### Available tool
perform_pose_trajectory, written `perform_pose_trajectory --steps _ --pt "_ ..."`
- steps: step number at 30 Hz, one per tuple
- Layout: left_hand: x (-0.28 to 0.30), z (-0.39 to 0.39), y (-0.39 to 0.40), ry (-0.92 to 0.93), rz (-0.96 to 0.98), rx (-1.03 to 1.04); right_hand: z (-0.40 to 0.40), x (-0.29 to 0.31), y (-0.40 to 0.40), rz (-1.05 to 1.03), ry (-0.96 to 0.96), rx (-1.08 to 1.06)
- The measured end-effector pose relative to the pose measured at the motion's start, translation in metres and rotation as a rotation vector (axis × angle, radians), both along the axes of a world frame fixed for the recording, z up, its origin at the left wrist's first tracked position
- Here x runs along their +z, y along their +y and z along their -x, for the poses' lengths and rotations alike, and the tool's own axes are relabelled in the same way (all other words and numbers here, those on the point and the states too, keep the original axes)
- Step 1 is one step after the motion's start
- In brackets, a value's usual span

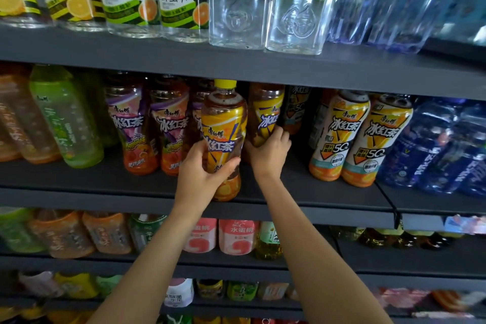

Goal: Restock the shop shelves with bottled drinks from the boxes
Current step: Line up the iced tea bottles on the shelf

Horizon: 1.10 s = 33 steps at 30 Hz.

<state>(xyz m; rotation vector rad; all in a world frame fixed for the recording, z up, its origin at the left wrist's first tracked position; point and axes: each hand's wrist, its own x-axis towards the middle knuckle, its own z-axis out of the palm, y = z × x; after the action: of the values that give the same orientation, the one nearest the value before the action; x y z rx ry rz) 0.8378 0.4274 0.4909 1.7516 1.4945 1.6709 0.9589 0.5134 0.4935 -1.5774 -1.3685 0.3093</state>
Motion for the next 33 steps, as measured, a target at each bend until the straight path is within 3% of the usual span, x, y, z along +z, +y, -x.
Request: perform_pose_trajectory --steps 4,11,16,26,33 --pt "-0.001 -0.001 0.0 -0.02 0.016 -0.013 -0.016 0.009 0.009 0.096 0.06 -0.071" --pt "-0.003 -0.001 0.002 -0.037 0.007 -0.011 -0.016 0.012 0.007 0.12 -0.097 0.008" --pt "-0.001 -0.002 0.002 -0.035 0.023 -0.013 -0.02 -0.004 0.002 0.203 -0.023 0.065" --pt "0.0 -0.003 0.0 -0.019 0.039 0.016 -0.007 -0.006 0.003 0.181 -0.175 -0.092" --pt "0.011 -0.01 -0.009 0.041 0.059 0.068 -0.05 -0.006 -0.011 0.115 0.0 0.209"
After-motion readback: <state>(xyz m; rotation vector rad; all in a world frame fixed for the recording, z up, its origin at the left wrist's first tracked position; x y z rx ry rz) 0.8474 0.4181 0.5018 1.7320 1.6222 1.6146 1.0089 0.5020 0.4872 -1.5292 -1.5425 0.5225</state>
